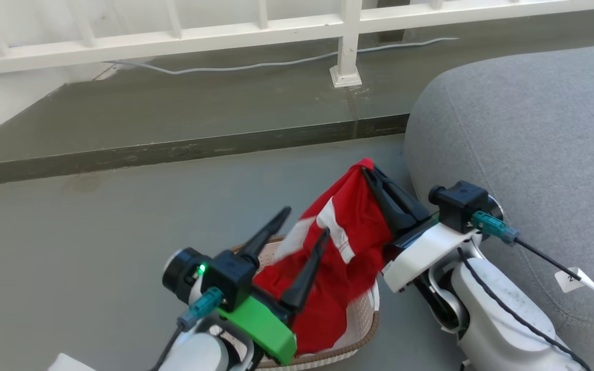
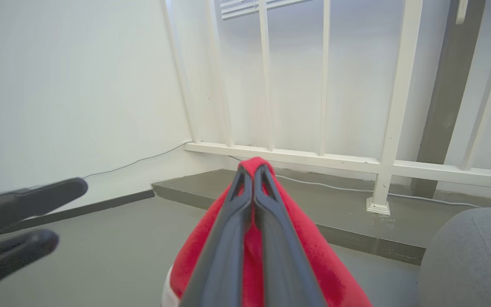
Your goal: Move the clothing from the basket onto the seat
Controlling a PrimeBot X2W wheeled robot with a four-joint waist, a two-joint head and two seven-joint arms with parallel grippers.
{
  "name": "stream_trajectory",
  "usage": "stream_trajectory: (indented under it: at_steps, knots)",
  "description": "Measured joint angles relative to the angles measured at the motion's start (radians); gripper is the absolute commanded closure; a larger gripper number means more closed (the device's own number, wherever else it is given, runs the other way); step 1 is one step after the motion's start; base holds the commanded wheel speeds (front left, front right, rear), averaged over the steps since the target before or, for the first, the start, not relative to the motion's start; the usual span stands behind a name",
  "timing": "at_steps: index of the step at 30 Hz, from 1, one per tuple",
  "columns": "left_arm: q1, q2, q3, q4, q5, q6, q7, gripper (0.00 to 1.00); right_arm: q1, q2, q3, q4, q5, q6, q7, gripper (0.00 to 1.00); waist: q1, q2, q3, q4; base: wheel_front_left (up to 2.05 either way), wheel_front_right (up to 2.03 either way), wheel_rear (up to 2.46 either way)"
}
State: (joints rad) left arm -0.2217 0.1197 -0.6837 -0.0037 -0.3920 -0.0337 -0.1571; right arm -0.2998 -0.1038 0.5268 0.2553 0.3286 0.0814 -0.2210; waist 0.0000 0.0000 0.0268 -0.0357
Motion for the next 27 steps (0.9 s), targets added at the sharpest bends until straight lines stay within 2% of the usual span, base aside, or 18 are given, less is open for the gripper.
stream_trajectory:
  at_steps: [11,27]
  knots:
    - [0.026,0.004,-0.041,0.006,0.036,-0.01,0.031,0.0,0.0,-0.024,-0.055,0.017,0.019,-0.022,-0.009,1.0,0.0,0.0,0.024,-0.057,0.0,0.0,0.0]
    - [0.025,0.022,-0.052,-0.011,0.057,-0.009,0.053,0.0,0.0,-0.037,-0.134,0.021,0.045,-0.057,-0.018,1.0,0.0,0.0,0.09,-0.192,0.0,0.0,0.0]
